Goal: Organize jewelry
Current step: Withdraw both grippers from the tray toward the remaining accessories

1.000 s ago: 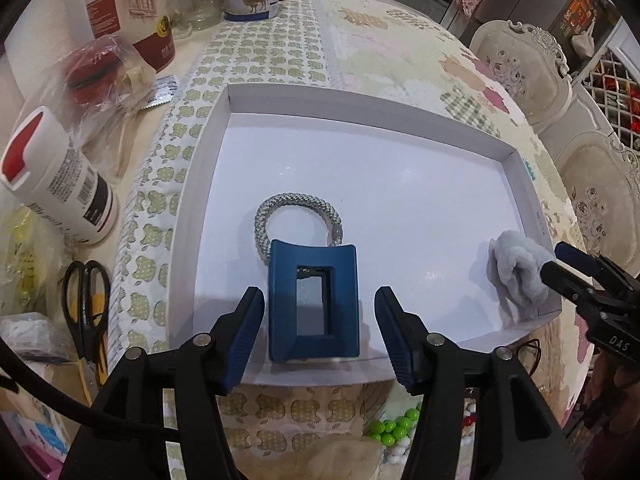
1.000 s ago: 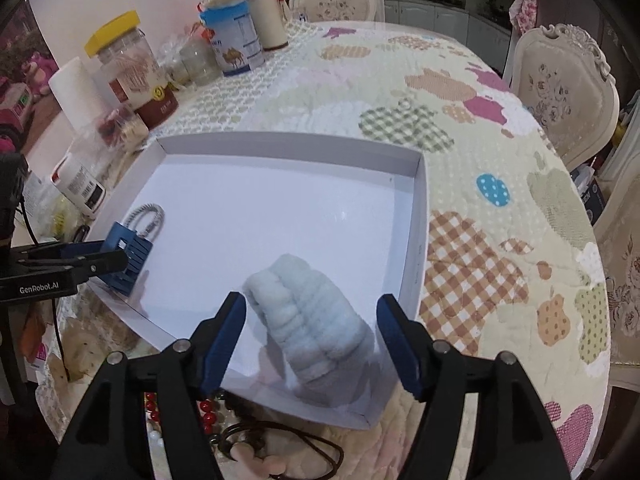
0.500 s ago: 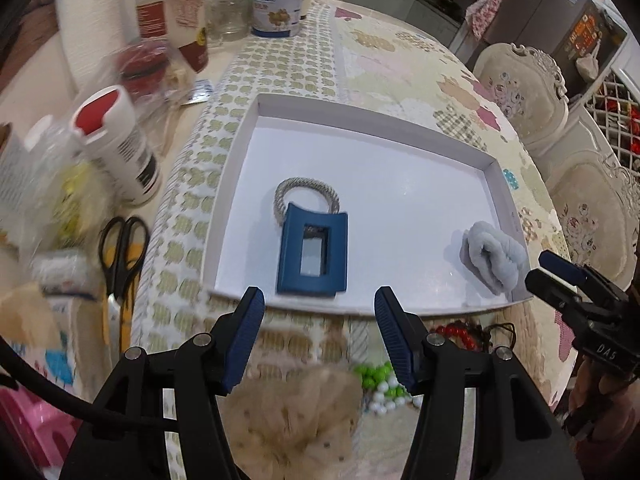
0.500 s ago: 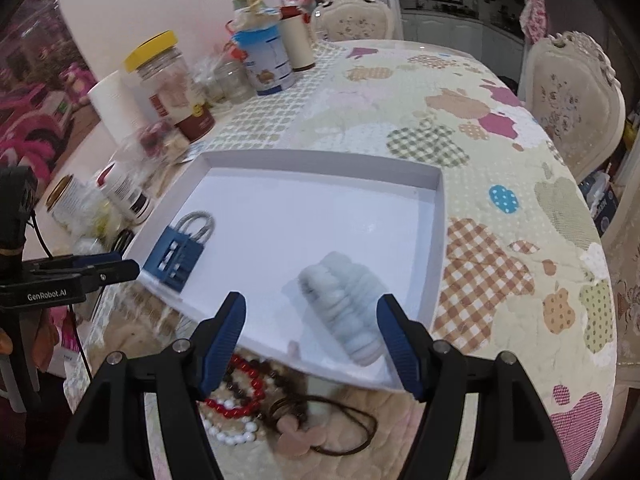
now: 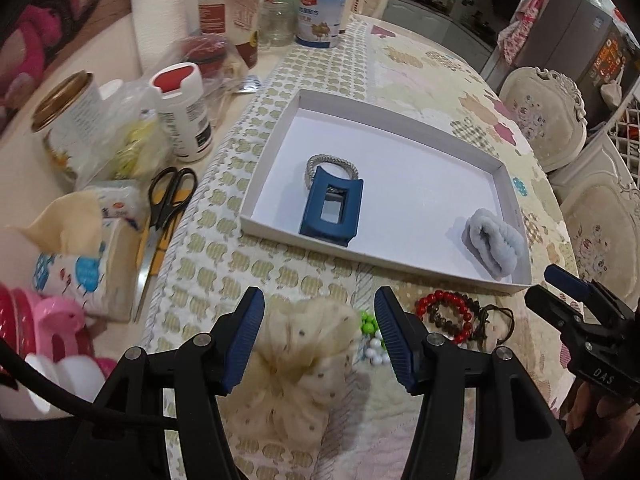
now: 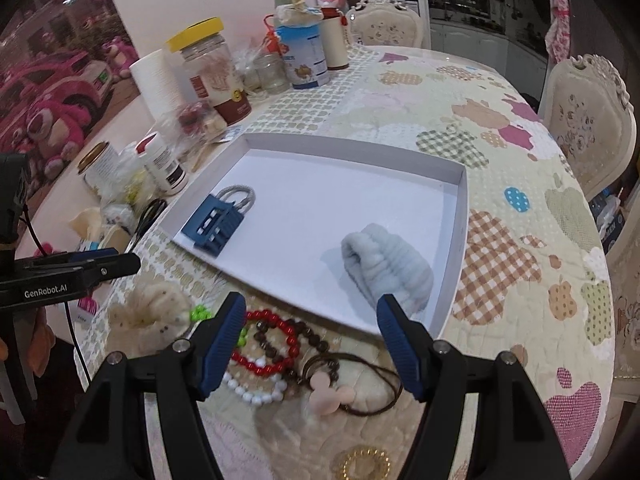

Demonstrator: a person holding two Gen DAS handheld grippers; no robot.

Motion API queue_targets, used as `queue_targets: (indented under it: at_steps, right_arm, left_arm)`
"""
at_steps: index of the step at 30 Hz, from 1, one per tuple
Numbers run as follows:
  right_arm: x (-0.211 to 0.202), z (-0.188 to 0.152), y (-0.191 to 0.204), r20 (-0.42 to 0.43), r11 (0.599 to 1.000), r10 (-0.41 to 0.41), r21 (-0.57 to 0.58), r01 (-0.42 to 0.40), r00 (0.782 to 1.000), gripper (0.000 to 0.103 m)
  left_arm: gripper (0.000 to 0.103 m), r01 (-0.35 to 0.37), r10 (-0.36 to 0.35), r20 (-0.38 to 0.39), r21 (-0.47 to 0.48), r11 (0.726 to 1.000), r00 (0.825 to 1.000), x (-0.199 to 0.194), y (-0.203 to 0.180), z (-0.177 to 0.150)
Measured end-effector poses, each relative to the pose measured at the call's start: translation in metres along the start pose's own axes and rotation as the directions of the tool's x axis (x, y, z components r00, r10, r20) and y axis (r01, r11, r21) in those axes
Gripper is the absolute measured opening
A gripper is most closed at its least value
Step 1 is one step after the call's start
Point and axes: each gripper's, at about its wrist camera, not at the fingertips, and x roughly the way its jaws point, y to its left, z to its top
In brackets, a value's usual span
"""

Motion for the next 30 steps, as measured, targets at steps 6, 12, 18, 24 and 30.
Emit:
queue_targets:
  at_steps: [6, 12, 18, 24, 30]
  right_arm:
    - [-0.012, -0.012, 0.004, -0.008, 1.000, -0.002, -0.025, 0.002, 1.000, 0.071]
    - [-0.022, -0.021, 0.005, -0.006, 0.999, -0.003, -0.040, 0.003, 1.000, 0.071]
    - [-0.029, -0.031, 0.006, -0.013, 0.999, 0.000, -0.053, 0.000, 1.000, 0.071]
    - [-0.034, -0.043, 0.005, -0.025, 0.998, 0.006, -0.059, -0.008, 1.000, 0.071]
    - [-0.033, -0.056, -0.003, -0.045, 0.999, 0.006, -0.050, -0.009, 0.999, 0.071]
  left_arm:
    - [0.048, -0.015, 0.015, 0.018, -0.014, 1.000, 1.000, -0.012, -0.002, -0.016]
    - [0.048, -0.027, 0.028, 0.032, -0.018, 0.999, 0.999, -0.022, -0.005, -0.028]
    - [0.048, -0.016, 0.017, 0.028, -0.047, 0.999, 0.999, -0.031, 0.001, -0.039]
    - [0.048, 0.015, -0.015, 0.001, -0.090, 0.996, 1.000, -0.035, 0.016, -0.055]
    - [0.048, 0.021, -0.025, -0.029, -0.120, 0.993, 0.999, -0.031, 0.022, -0.069]
